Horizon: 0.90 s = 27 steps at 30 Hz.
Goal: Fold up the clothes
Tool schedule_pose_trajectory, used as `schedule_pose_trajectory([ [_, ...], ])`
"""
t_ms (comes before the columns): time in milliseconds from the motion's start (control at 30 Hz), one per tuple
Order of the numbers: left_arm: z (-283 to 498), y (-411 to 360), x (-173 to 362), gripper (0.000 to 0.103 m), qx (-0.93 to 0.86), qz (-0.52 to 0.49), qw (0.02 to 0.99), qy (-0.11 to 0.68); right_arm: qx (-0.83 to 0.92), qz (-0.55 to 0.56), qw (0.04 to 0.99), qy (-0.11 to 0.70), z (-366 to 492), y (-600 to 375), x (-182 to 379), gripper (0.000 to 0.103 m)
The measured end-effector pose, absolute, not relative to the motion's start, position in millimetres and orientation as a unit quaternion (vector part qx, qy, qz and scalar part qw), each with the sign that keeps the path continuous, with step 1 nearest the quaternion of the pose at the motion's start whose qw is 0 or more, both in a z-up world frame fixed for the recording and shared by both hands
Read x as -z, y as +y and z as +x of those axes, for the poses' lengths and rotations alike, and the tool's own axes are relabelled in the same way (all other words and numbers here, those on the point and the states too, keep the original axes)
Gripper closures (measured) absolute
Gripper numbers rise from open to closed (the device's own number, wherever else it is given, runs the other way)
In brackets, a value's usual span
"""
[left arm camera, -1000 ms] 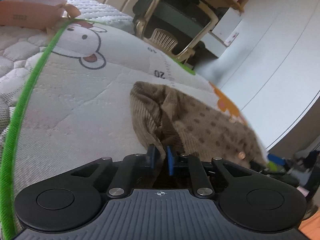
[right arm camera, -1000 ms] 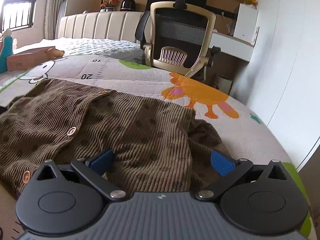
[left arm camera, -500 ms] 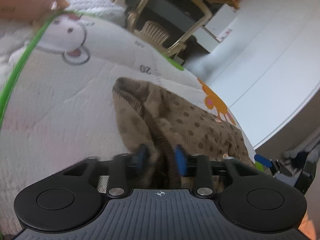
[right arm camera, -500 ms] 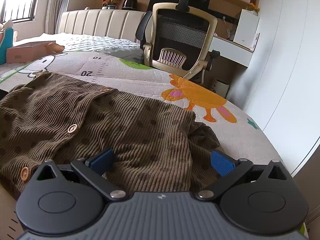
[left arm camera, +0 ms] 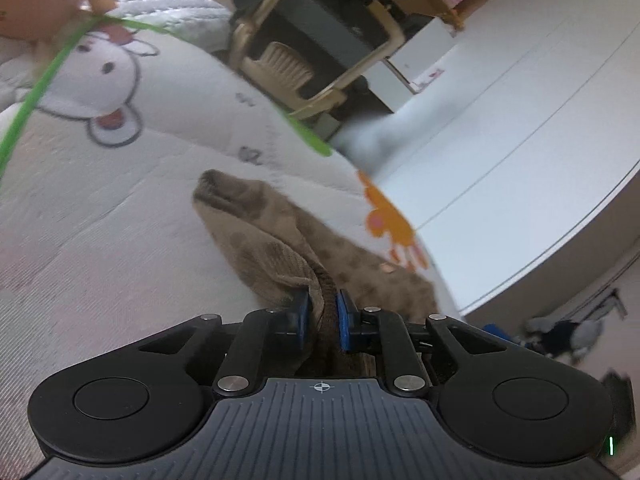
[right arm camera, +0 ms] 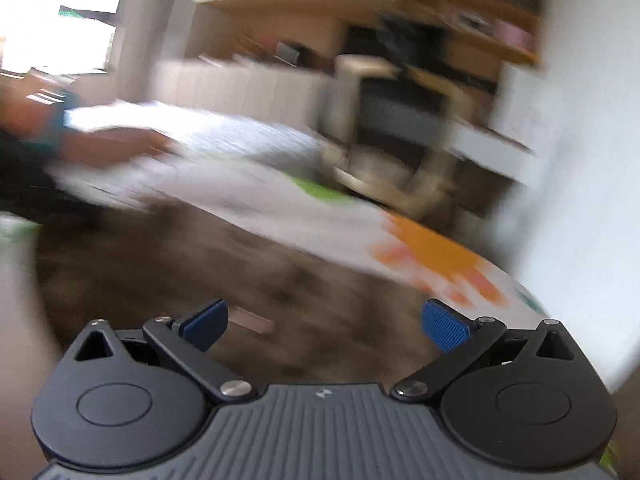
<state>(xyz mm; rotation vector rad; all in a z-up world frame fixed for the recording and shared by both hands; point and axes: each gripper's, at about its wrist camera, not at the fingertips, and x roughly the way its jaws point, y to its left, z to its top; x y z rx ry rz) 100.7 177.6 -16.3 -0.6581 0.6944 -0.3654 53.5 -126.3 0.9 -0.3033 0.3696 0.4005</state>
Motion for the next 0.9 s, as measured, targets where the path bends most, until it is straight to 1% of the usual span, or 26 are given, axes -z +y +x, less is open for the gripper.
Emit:
schedule_pose_trajectory([
  [67, 107.0, 172.2, 8.5, 0.086, 0.182, -0.316, 0.868, 0.339, -0.226, -0.174, 0.942, 0.178, 50.9, -99.0, 3.7, 0.002],
  [133, 111.7, 168.5, 5.3, 0.087, 0.185, -0.32, 0.862, 0.346, -0.255, -0.198, 0.93, 0.174, 48.3, -71.6, 8.4, 0.016],
  [167, 113.7, 166.9, 4.2, 0.087, 0.187, -0.323, 0.86, 0.349, -0.269, -0.21, 0.924, 0.172, 47.0, -58.0, 10.7, 0.018],
  [233, 115.5, 164.7, 4.4, 0.088, 0.191, -0.327, 0.857, 0.35, -0.298, -0.234, 0.91, 0.167, 44.4, -30.6, 15.4, 0.028],
  [267, 116.1, 164.3, 5.5, 0.088, 0.193, -0.325, 0.857, 0.35, -0.312, -0.246, 0.903, 0.165, 43.1, -17.0, 17.7, 0.032],
  [300, 117.1, 163.7, 7.7, 0.088, 0.195, -0.322, 0.857, 0.352, -0.313, -0.234, 0.902, 0.182, 54.4, -15.2, 20.7, 0.037],
  [333, 118.1, 163.2, 9.8, 0.087, 0.197, -0.319, 0.857, 0.354, -0.312, -0.217, 0.902, 0.203, 68.1, -15.6, 23.8, 0.047],
  [367, 119.2, 163.8, 11.9, 0.085, 0.198, -0.318, 0.855, 0.358, -0.313, -0.19, 0.903, 0.224, 79.0, -21.4, 25.8, 0.052],
  [400, 119.1, 167.5, 12.4, 0.079, 0.197, -0.317, 0.856, 0.357, -0.314, -0.16, 0.903, 0.245, 89.3, -28.2, 27.6, 0.059],
  [433, 119.0, 171.1, 12.9, 0.065, 0.196, -0.316, 0.857, 0.355, -0.314, -0.13, 0.902, 0.265, 99.7, -35.0, 29.4, 0.063],
  [467, 118.6, 175.2, 13.0, 0.056, 0.194, -0.316, 0.859, 0.353, -0.314, -0.1, 0.9, 0.285, 110.0, -41.7, 31.3, 0.065],
  [500, 116.6, 183.6, 10.7, 0.037, 0.184, -0.317, 0.865, 0.342, -0.318, -0.072, 0.898, 0.296, 115.9, -49.0, 31.3, 0.066],
  [533, 116.6, 192.8, 10.4, 0.022, 0.171, -0.325, 0.867, 0.337, -0.322, -0.052, 0.895, 0.304, 119.4, -54.1, 30.9, 0.067],
  [600, 117.3, 210.8, 10.6, 0.011, 0.147, -0.342, 0.868, 0.329, -0.325, -0.035, 0.893, 0.31, 122.6, -57.4, 31.0, 0.067],
  [633, 122.5, 215.0, 18.2, 0.01, 0.147, -0.364, 0.855, 0.34, -0.325, -0.032, 0.893, 0.31, 122.7, -57.4, 31.7, 0.067],
  [700, 132.9, 223.5, 33.2, 0.009, 0.146, -0.407, 0.826, 0.362, -0.326, -0.035, 0.894, 0.307, 122.1, -56.8, 33.1, 0.067],
  [800, 152.5, 219.6, 54.2, 0.008, 0.152, -0.449, 0.789, 0.392, -0.319, -0.074, 0.9, 0.289, 112.7, -47.5, 35.8, 0.067],
  [900, 173.9, 196.6, 61.6, 0.008, 0.152, -0.429, 0.789, 0.412, -0.312, -0.115, 0.903, 0.271, 105.9, -38.0, 36.7, 0.067],
])
